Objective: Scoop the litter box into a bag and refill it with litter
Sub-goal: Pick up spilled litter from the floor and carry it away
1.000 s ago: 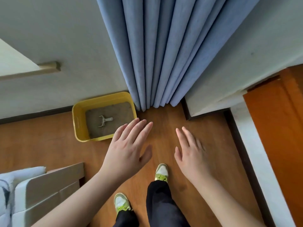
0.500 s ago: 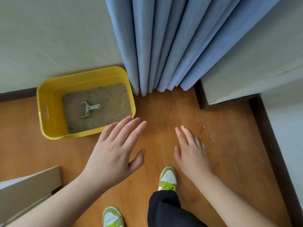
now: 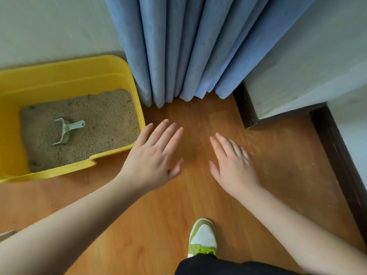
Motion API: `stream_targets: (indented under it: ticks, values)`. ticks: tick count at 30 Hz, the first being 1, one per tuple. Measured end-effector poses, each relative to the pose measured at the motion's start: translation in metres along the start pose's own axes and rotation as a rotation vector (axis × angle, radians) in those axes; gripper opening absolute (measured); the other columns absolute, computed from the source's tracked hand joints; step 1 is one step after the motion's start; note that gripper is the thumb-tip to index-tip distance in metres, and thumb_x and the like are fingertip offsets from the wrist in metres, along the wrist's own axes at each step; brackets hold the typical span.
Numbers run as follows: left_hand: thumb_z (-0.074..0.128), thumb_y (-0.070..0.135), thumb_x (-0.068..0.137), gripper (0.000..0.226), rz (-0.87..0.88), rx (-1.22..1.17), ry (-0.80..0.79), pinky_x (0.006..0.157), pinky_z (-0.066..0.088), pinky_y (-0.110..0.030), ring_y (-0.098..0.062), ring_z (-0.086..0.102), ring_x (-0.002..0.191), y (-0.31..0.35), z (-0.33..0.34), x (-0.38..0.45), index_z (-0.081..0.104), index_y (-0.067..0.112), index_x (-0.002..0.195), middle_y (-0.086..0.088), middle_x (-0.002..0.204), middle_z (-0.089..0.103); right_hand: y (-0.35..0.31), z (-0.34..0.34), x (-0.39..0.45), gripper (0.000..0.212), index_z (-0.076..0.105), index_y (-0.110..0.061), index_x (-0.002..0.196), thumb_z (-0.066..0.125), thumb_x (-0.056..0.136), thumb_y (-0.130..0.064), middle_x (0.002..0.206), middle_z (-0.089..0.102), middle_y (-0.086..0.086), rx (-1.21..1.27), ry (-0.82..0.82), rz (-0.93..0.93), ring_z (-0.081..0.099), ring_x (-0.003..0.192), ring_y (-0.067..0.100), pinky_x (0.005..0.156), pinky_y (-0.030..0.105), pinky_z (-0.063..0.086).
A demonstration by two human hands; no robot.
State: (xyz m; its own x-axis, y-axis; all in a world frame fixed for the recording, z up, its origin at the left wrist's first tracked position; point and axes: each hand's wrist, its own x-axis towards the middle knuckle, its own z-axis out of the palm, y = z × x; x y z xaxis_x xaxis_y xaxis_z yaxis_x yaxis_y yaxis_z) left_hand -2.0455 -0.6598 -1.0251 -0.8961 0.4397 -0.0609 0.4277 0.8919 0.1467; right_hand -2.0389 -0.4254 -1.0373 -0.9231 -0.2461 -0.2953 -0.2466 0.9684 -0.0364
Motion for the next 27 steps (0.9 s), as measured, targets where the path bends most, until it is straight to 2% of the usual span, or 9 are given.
stream_targets:
  ticks: [3, 6, 11, 15, 18, 22, 24, 25, 27]
  values:
    - [0.043, 0.049, 0.091, 0.069, 0.06, 0.039, 0.014, 0.115, 0.027, -0.048, -0.032, 0.033, 0.142, -0.006, 0.037, 0.015, 0.041, 0.008, 0.145, -0.013, 0.147, 0.046, -0.004, 0.028, 0.023, 0.061, 0.026, -0.021, 0.15, 0.049, 0.095, -0.038, 0.155, 0.029, 0.001, 0.051, 0.015, -0.013, 0.032, 0.14, 0.022, 0.112, 0.039, 0.029]
    - [0.044, 0.048, 0.091, 0.067, 0.03, 0.009, 0.066, 0.112, 0.031, -0.044, -0.032, 0.036, 0.14, 0.0, 0.065, 0.028, 0.042, 0.009, 0.145, -0.013, 0.145, 0.047, -0.015, 0.055, 0.042, 0.06, 0.027, -0.022, 0.149, 0.05, 0.096, -0.037, 0.153, 0.031, 0.002, 0.118, -0.001, -0.023, 0.038, 0.136, 0.025, 0.108, 0.04, 0.035]
    - [0.045, 0.05, 0.09, 0.067, -0.043, -0.041, 0.085, 0.108, 0.036, -0.043, -0.031, 0.038, 0.138, 0.006, 0.107, 0.025, 0.042, 0.012, 0.145, -0.01, 0.143, 0.049, -0.029, 0.099, 0.07, 0.059, 0.015, -0.026, 0.152, 0.042, 0.099, -0.033, 0.153, 0.028, 0.005, 0.165, -0.132, 0.012, 0.033, 0.138, 0.027, 0.111, 0.038, 0.028]
    - [0.042, 0.056, 0.086, 0.072, -0.055, -0.037, 0.043, 0.104, 0.04, -0.043, -0.029, 0.042, 0.134, -0.01, 0.135, 0.015, 0.039, 0.016, 0.146, -0.007, 0.136, 0.053, -0.033, 0.137, 0.088, 0.057, 0.027, -0.026, 0.148, 0.05, 0.096, -0.035, 0.148, 0.036, 0.005, 0.223, -0.238, 0.065, 0.038, 0.132, 0.028, 0.108, 0.039, 0.032]
    - [0.046, 0.058, 0.083, 0.074, -0.123, -0.155, 0.029, 0.104, 0.04, -0.04, -0.026, 0.044, 0.131, -0.015, 0.153, 0.008, 0.04, 0.018, 0.146, -0.004, 0.136, 0.054, -0.034, 0.16, 0.095, 0.053, 0.04, -0.026, 0.142, 0.058, 0.093, -0.03, 0.142, 0.041, 0.001, 0.309, -0.241, 0.127, 0.04, 0.129, 0.026, 0.106, 0.04, 0.037]
    - [0.053, 0.05, 0.091, 0.063, -0.294, -0.567, -0.118, 0.109, 0.033, -0.031, -0.014, 0.039, 0.134, -0.023, 0.165, -0.008, 0.035, 0.027, 0.147, 0.007, 0.14, 0.047, -0.037, 0.17, 0.106, 0.032, 0.059, -0.023, 0.123, 0.06, 0.091, -0.027, 0.126, 0.051, -0.001, 0.378, -0.133, 0.151, 0.046, 0.118, 0.024, 0.098, 0.037, 0.043]
    - [0.053, 0.047, 0.09, 0.053, -0.543, -0.985, -0.169, 0.102, 0.04, -0.023, -0.01, 0.049, 0.125, -0.025, 0.164, -0.012, 0.046, 0.03, 0.139, 0.015, 0.127, 0.056, -0.038, 0.171, 0.108, 0.025, 0.062, -0.023, 0.115, 0.061, 0.09, -0.028, 0.12, 0.054, -0.002, 0.375, -0.103, 0.157, 0.047, 0.115, 0.024, 0.094, 0.036, 0.044]
    - [0.052, 0.045, 0.088, 0.048, -0.706, -1.229, -0.159, 0.098, 0.043, -0.022, -0.012, 0.056, 0.119, -0.026, 0.163, -0.012, 0.053, 0.027, 0.133, 0.013, 0.119, 0.062, -0.038, 0.173, 0.109, 0.022, 0.063, -0.023, 0.112, 0.061, 0.09, -0.027, 0.117, 0.054, -0.002, 0.371, -0.091, 0.151, 0.047, 0.114, 0.024, 0.093, 0.035, 0.045]
    - [0.045, 0.04, 0.09, 0.045, -0.942, -1.59, -0.143, 0.097, 0.047, -0.029, -0.02, 0.062, 0.112, -0.027, 0.165, -0.01, 0.059, 0.018, 0.126, 0.0, 0.112, 0.07, -0.036, 0.176, 0.11, 0.018, 0.065, -0.024, 0.108, 0.061, 0.091, -0.025, 0.113, 0.055, -0.002, 0.371, -0.059, 0.145, 0.049, 0.111, 0.023, 0.089, 0.035, 0.047]
